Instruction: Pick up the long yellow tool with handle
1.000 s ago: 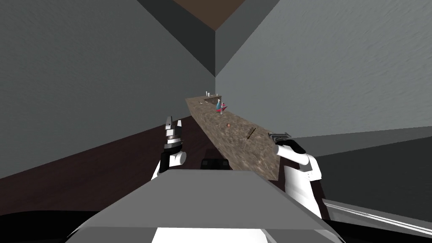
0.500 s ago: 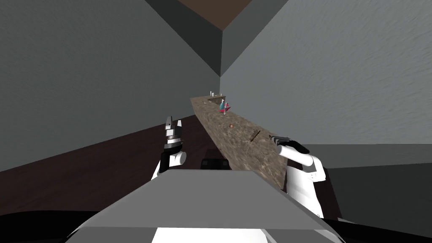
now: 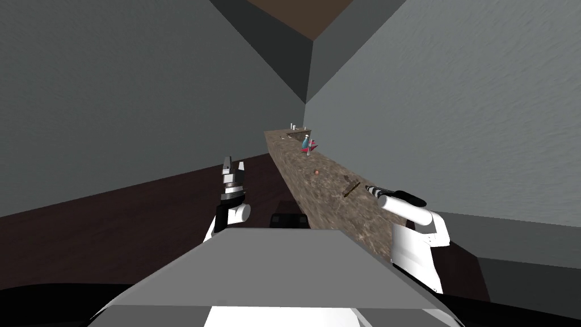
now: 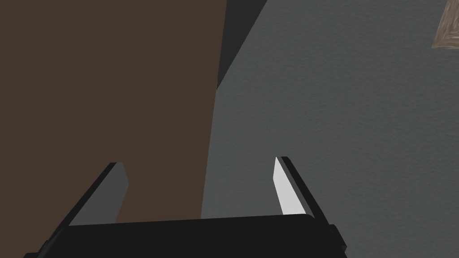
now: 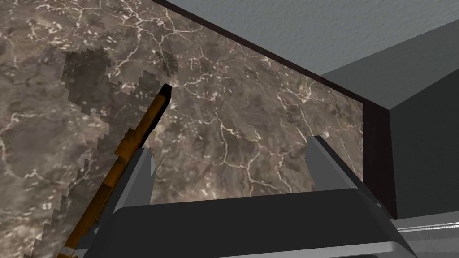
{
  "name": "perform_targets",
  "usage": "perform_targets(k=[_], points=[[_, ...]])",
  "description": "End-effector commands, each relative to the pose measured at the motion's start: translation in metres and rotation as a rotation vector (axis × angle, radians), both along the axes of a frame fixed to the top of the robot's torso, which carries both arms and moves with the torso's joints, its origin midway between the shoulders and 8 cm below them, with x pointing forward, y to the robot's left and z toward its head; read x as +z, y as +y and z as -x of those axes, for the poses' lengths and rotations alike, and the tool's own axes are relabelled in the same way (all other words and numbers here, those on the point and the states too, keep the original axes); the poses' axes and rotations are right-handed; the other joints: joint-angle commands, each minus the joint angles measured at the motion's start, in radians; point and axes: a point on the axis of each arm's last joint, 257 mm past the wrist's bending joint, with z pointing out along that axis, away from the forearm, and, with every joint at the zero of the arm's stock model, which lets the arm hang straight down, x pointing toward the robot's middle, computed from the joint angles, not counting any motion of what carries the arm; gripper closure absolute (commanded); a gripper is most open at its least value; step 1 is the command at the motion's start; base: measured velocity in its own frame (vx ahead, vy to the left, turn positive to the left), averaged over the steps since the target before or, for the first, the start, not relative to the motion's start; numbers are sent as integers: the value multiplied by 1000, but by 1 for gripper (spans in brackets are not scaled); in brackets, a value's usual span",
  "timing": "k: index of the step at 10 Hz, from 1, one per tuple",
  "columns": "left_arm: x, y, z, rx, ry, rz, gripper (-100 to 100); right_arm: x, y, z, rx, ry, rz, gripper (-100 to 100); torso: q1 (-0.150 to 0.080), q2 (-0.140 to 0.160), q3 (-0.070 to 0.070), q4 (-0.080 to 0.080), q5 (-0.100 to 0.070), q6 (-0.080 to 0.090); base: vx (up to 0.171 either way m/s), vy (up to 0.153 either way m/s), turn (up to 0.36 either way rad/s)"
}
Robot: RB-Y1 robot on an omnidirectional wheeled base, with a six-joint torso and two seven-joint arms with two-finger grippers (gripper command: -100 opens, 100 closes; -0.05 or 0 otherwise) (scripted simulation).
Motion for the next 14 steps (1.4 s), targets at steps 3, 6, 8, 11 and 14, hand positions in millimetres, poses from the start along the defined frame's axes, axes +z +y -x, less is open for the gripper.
perform_targets(k=[3, 6, 8, 11, 14], points=[[0, 0, 0, 0, 0, 0, 0, -18, -8, 18, -92, -3, -130, -100, 1, 1, 1, 0, 1, -1, -1, -19, 128], [0, 0, 0, 0, 0, 0, 0, -30, -13, 34, -167, -2, -231, -100, 1, 1, 1, 0, 0, -1, -8, -21, 148], [0, 0, 0, 0, 0, 0, 0, -36, -18, 46, -229, -7, -307, -100, 0, 1, 1, 0, 0, -1, -8, -36, 216], [0, 0, 0, 0, 0, 0, 0, -45, -19, 60, -305, -9, -400, -100, 1, 2, 1, 0, 0, -1, -13, -20, 110], [0, 0, 0, 0, 0, 0, 0, -54, -17, 75, -375, 4, -485, -100, 1, 1, 1, 0, 0, -1, -10, -20, 121]])
